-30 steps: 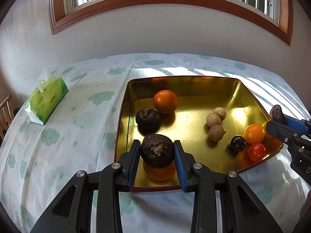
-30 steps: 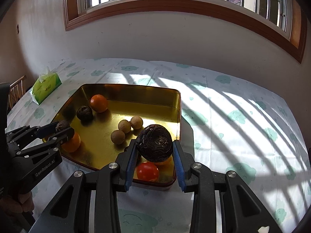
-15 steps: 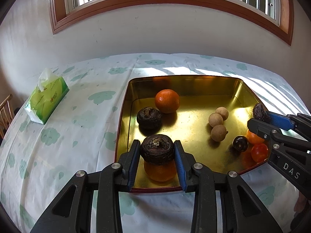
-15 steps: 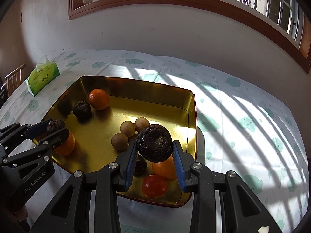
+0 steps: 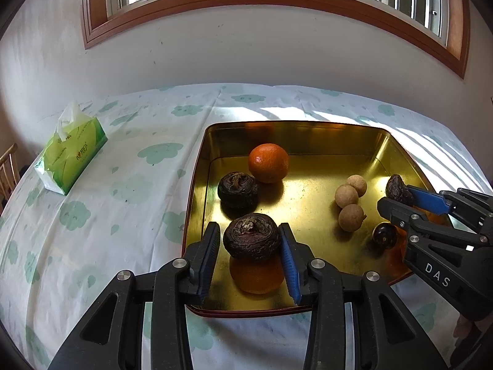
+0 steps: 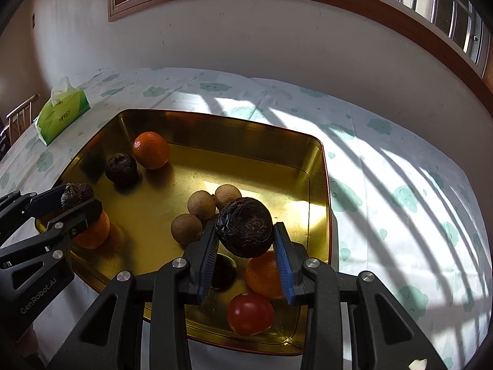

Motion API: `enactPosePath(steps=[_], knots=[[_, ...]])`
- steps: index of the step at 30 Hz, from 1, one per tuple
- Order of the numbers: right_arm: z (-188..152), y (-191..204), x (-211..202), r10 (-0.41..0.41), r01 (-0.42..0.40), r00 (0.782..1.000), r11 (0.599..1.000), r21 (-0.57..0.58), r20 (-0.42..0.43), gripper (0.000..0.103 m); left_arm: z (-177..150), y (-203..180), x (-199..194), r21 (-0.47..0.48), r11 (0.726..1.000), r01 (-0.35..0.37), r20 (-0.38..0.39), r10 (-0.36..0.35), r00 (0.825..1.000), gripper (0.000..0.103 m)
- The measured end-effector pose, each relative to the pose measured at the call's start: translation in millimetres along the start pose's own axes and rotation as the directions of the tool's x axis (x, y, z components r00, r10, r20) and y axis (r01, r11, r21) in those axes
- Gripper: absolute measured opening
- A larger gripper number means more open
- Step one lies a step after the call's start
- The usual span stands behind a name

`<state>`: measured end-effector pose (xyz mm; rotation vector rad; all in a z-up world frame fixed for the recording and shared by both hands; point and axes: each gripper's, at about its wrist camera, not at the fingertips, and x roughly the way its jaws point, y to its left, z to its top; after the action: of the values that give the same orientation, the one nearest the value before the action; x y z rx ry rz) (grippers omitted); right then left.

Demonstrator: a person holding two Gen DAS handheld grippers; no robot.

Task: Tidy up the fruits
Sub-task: 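Lower the dried fruits into the tin and open both tools, then withdraw both open tools from the tin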

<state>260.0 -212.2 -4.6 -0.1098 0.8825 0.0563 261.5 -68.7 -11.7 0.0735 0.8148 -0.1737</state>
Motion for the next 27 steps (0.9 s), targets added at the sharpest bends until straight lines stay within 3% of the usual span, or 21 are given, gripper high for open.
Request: enactPosePath(steps=[13,17,25,27], knots=[[-2,0,2,0.002,-0.003,1.000,1.000,0.019,0.003,0.034,-2,-2,-3,0.000,1.000,0.016,0.002,-0.016,1.000,0.049],[-2,0,0,0.004,-0.004,1.000,1.000,0.025,0.005,0.043,-2,-3,-5,-0.001,1.000,0.020,0.003,-0.020,1.000,0.052],[-3,1,-8,-0.004,0.003,1.000,0.999,0.041,0.019,0.048,-2,-5,-12,-0.001,1.000,-0.001,0.017,0.001,1.000,0.058],[-3,2,-14,-0.005,0.003,0.999,0.999,0.051,0.037,0.053,-2,-3,-16,-0.007,1.000,-0.011,0.025,0.011,1.000,0.059]])
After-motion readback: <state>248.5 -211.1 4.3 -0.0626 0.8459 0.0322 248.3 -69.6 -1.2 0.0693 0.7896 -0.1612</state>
